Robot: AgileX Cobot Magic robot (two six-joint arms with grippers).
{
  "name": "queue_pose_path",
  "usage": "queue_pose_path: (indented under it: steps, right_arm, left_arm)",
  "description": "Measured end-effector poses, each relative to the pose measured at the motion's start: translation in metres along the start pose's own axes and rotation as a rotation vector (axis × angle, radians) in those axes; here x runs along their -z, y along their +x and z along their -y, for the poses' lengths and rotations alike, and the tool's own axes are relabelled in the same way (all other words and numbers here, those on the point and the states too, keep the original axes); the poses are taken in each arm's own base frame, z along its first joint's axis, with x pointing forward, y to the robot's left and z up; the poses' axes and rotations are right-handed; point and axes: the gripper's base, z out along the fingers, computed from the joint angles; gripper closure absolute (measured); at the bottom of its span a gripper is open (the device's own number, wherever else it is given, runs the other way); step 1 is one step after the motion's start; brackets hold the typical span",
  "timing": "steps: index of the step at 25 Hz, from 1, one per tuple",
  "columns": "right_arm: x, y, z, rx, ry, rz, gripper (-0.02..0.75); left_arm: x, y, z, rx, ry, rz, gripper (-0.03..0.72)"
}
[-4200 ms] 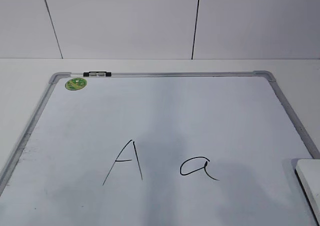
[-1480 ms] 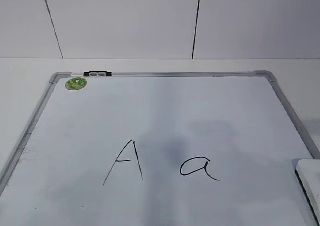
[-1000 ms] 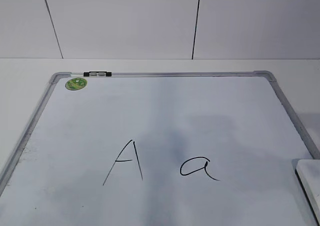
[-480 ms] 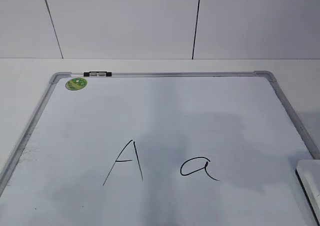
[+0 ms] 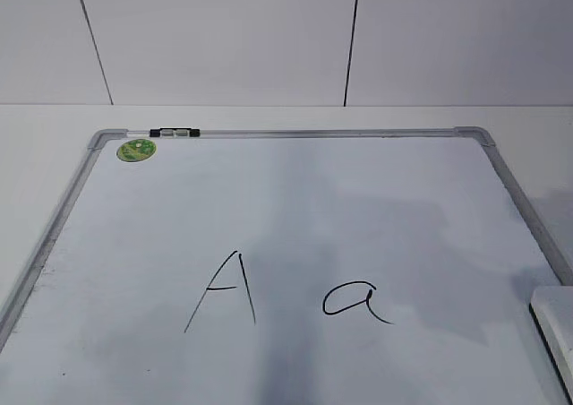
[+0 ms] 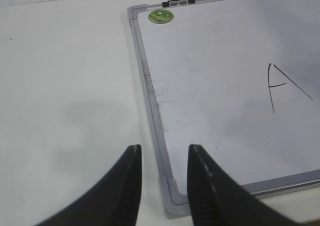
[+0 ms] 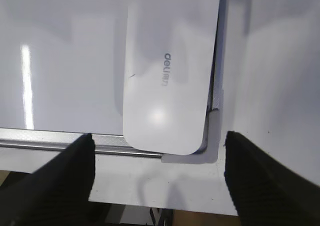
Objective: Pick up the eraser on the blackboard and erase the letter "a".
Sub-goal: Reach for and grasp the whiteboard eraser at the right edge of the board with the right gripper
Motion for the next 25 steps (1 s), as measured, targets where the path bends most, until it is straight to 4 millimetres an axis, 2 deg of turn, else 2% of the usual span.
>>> queue_pose_path:
  steps: [17,25]
  right_arm:
    - [-0.032,-0.019,-0.002,0.047,0.002,-0.073,0.104]
    - [-0.030,-0.027,-0.002,0.036,0.009,-0.027,0.104]
  left_arm:
    - [0.000,0.000,0.000,0.000,0.000,0.000,0.454]
    - [0.000,0.000,0.000,0.000,0.000,0.000,0.454]
